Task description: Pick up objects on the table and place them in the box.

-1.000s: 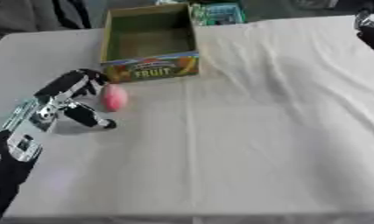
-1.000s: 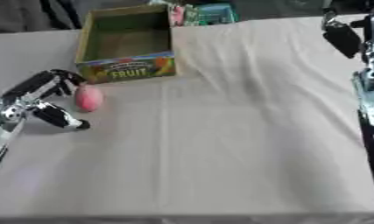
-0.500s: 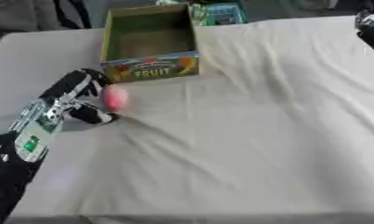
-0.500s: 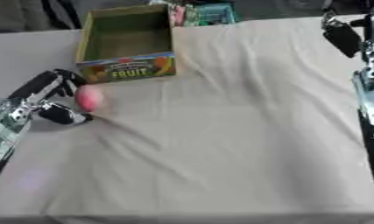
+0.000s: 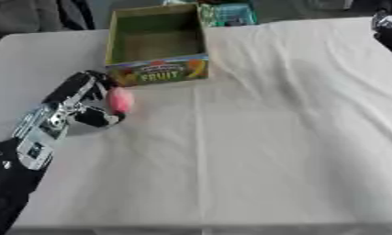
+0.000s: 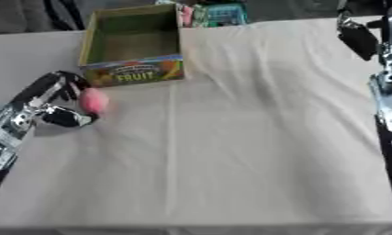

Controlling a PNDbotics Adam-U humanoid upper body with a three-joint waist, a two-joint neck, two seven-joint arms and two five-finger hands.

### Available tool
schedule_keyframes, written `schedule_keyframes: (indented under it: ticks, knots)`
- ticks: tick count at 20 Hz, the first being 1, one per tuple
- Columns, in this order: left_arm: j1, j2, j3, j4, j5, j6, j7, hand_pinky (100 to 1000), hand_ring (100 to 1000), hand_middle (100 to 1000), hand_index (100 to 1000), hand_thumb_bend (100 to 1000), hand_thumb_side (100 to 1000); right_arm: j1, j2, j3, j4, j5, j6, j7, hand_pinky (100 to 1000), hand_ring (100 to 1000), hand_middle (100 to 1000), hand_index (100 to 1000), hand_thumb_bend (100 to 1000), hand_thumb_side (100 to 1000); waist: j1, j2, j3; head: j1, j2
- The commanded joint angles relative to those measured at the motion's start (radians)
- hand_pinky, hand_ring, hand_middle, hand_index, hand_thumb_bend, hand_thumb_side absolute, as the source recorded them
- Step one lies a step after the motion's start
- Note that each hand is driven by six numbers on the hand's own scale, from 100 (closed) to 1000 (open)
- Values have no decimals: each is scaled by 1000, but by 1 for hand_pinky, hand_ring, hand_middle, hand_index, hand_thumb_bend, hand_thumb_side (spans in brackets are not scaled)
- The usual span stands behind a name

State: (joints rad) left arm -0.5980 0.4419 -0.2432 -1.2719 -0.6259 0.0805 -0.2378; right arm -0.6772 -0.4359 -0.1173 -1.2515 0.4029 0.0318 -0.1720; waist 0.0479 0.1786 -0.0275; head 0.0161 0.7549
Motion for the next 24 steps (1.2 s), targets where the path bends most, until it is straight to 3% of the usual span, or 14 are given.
schedule_keyframes:
  ticks: [1,3,6,10,16,22,23,24]
  knots:
    - [-22,41,15,-24,18,-9,-43,589,557,613,734,546,100,-19,-17,-5,-10,1,0,-2,734,881,714,894,100,474,-1,-17,-1,0,-1]
    - [-24,48,16,-26,30,-6,-52,582,548,598,719,506,100,-19,-17,-5,-10,1,0,-2,734,881,714,894,100,474,-2,-17,-2,-1,-1]
    - [-28,53,19,-29,38,7,-37,570,523,563,677,309,100,-19,-17,-5,-9,1,1,-2,734,881,714,894,100,474,-3,-18,-4,-1,0]
    - [-35,57,22,-31,51,29,-7,550,492,524,630,193,100,-20,-17,-5,-8,1,0,-3,734,881,714,893,100,475,-4,-19,-6,0,0]
    - [-54,68,42,-54,76,49,35,500,430,457,556,204,100,-18,-15,-6,-9,2,1,-3,733,881,714,894,100,476,-2,-21,-10,0,0]
    - [-132,71,69,-45,84,78,80,483,409,437,538,213,100,-20,-10,1,-6,3,-1,2,733,881,715,893,100,475,-1,-25,-24,8,4]
    - [-149,70,75,-36,82,84,90,479,405,432,531,109,144,-21,-9,3,-5,3,-2,4,733,881,715,893,100,478,0,-26,-28,11,5]
    - [-169,66,83,-20,77,90,102,479,405,432,531,214,100,-23,-7,5,-5,4,-3,6,734,881,715,893,100,474,1,-26,-33,14,5]
